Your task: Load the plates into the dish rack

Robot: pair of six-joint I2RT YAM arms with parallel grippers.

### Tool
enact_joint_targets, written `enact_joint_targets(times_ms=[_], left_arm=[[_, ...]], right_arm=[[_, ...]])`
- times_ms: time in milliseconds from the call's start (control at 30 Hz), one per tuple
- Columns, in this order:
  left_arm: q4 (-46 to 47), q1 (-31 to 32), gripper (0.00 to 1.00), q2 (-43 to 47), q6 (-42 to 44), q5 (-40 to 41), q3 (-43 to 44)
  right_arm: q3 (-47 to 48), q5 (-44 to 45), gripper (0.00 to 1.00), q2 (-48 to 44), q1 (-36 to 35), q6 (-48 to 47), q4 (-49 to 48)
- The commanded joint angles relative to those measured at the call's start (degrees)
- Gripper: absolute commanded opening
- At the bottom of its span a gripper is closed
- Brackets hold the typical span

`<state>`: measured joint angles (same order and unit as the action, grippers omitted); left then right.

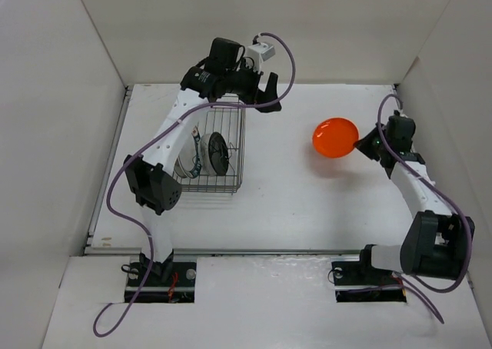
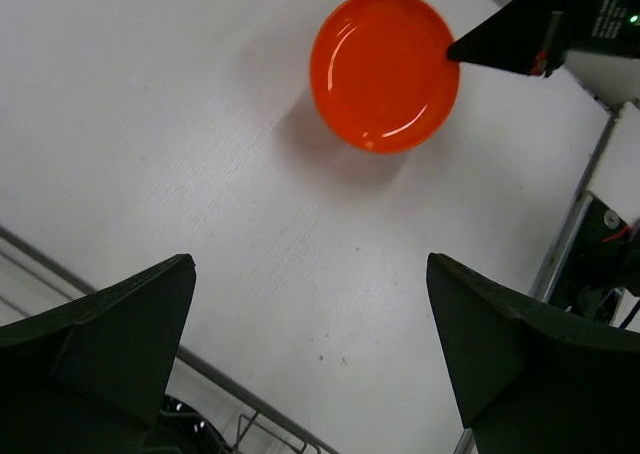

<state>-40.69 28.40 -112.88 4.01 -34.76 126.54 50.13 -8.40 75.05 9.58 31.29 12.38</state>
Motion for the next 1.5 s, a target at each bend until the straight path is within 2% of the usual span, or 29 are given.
enact_joint_targets(times_ms=[0,33,133,300,800,933,967,1067,1167,1200,1233,1267,1300,1400,1433,1467], left_arm=[[6.3,0.2,1.00,-1.9,-1.2,-9.7,1.9],[6.8,0.2,1.00,-3.6,-2.1,-12.2,2.5],[6.8,0.8,1.00,-6.0,-2.6,-13.0,4.0],[10.1,0.8,1.00,-7.3,-3.1,-8.9,1.9],[12.7,0.8,1.00,-10.3,-3.7,-4.4,-0.5],[12.2,0.8,0.98,-12.2,-4.3,-10.7,0.0],[12.2,0.8,0.95,-12.8,-4.3,-14.2,0.0],[10.7,0.8,0.60,-12.8,-3.6,-22.3,0.5],[10.1,0.8,0.00,-12.0,-3.6,-25.8,-1.5],[10.1,0.8,0.00,-10.5,-3.6,-26.6,-2.3],[10.1,0.8,0.00,-9.5,-3.6,-27.1,-3.4],[10.1,0.8,0.00,-8.3,-4.3,-27.1,-4.2],[9.6,0.8,0.00,-5.7,-4.9,-24.1,-5.9],[7.2,-0.8,0.00,-0.6,-5.5,-15.6,-8.2],[6.5,-0.8,0.00,3.7,-5.5,-7.6,-11.2],[5.9,-1.5,0.00,6.0,-5.5,-3.2,-12.4]], right_arm=[[-0.6,-3.9,0.00,-3.5,-5.1,-0.4,-9.1],[-0.6,-3.9,0.00,-3.5,-6.5,-0.4,-10.1],[0.0,-3.9,0.00,-5.1,-11.5,-1.0,-12.1],[1.4,-3.2,0.00,-6.7,-16.9,-1.0,-14.9],[4.1,-7.5,0.00,-10.0,-19.3,-1.0,-15.5],[4.6,-8.1,0.00,-10.5,-19.9,-1.0,-17.4],[5.1,-8.1,0.00,-10.5,-19.9,-1.0,-17.4],[5.8,-8.6,0.00,-9.9,-20.4,-0.4,-18.1],[6.4,-8.6,0.00,-9.4,-20.4,0.1,-18.1],[6.9,-8.0,0.22,-9.4,-20.4,0.1,-18.1],[6.9,-7.4,0.53,-9.4,-20.4,0.6,-18.1],[6.9,-6.8,0.78,-9.4,-20.4,0.6,-18.1],[6.9,-4.3,1.00,-10.0,-20.9,0.6,-17.4],[6.9,-1.5,1.00,-10.0,-20.9,-0.1,-13.3],[6.9,-0.5,1.00,-10.5,-20.9,-0.1,-12.3],[6.4,0.8,1.00,-10.5,-21.4,-0.9,-11.5]])
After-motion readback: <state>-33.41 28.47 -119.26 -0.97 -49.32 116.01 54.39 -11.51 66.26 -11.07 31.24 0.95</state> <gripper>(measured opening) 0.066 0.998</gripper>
